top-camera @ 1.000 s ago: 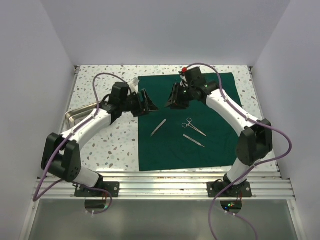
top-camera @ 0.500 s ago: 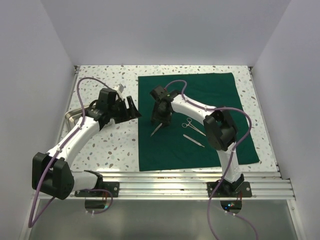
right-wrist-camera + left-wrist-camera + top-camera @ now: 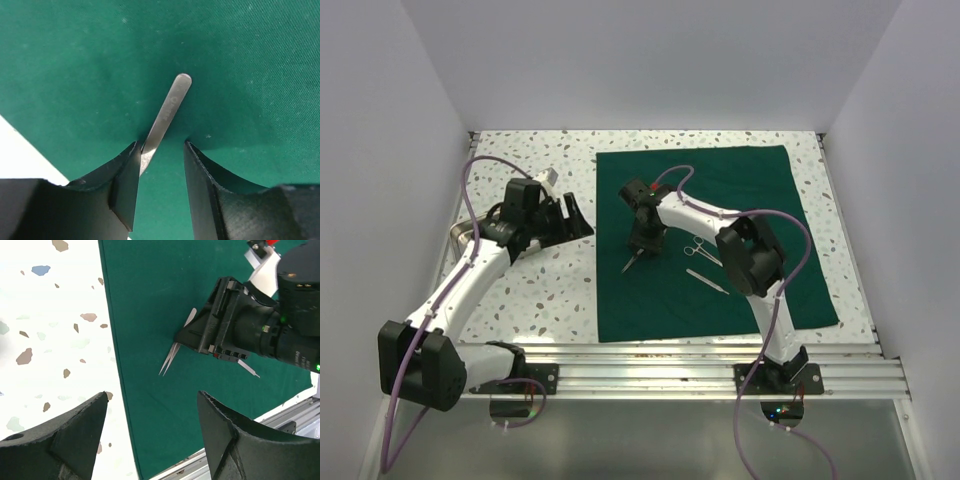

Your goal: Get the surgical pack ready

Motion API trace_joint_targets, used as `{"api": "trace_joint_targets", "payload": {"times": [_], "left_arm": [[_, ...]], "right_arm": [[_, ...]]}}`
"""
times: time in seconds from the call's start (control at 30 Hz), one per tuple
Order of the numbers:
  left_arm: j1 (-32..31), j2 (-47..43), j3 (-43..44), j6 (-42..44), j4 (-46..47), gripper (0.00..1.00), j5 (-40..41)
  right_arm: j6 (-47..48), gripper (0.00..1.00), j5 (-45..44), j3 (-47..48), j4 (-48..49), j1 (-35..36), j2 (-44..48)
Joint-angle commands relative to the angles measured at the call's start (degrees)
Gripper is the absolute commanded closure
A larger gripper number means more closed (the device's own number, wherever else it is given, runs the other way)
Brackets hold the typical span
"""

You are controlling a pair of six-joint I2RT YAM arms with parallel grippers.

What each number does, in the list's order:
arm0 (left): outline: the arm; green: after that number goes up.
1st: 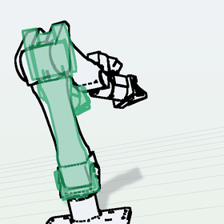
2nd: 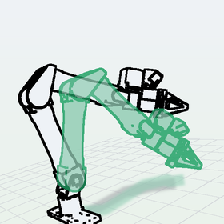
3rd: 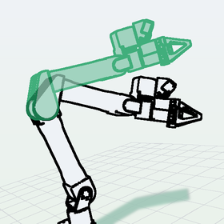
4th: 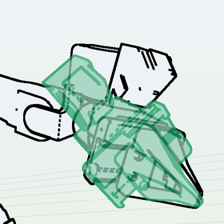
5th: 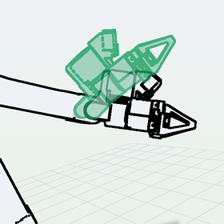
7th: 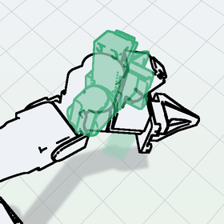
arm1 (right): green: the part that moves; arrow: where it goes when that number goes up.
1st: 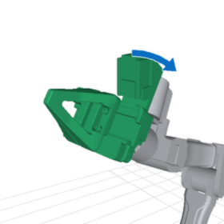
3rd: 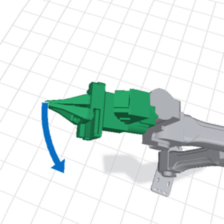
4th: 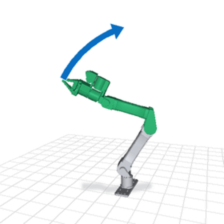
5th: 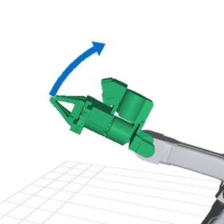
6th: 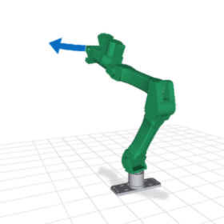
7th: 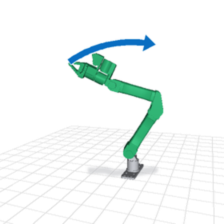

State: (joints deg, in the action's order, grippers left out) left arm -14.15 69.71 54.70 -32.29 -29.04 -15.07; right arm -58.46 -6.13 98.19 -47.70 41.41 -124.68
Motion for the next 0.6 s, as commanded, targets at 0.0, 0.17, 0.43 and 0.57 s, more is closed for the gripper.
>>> {"api": "trace_joint_targets", "payload": {"times": [0.0, 0.17, 0.43, 0.57], "left_arm": [[0.8, -1.7, 0.1, 2.1, -0.7, 0.24, -1.5], [1.2, -1.4, 0.4, 2.8, -0.8, 0.24, -2.0], [1.4, 0.7, 0.8, 3.4, 0.4, 0.23, -5.7], [1.5, 2.4, 1.2, 2.9, 1.5, 0.2, -8.5]], "right_arm": [[-1.3, 0.57, -2.4, 3.1, -1.3, 0.0, -1.7], [-1.7, 0.64, -2.4, 3.2, -1.6, -0.1, -2.3], [-0.6, 0.85, -2.6, 3.1, -1.9, 0.0, 0.8], [1.4, 0.96, -3.0, 5.2, -1.9, 0.0, 2.8]]}}
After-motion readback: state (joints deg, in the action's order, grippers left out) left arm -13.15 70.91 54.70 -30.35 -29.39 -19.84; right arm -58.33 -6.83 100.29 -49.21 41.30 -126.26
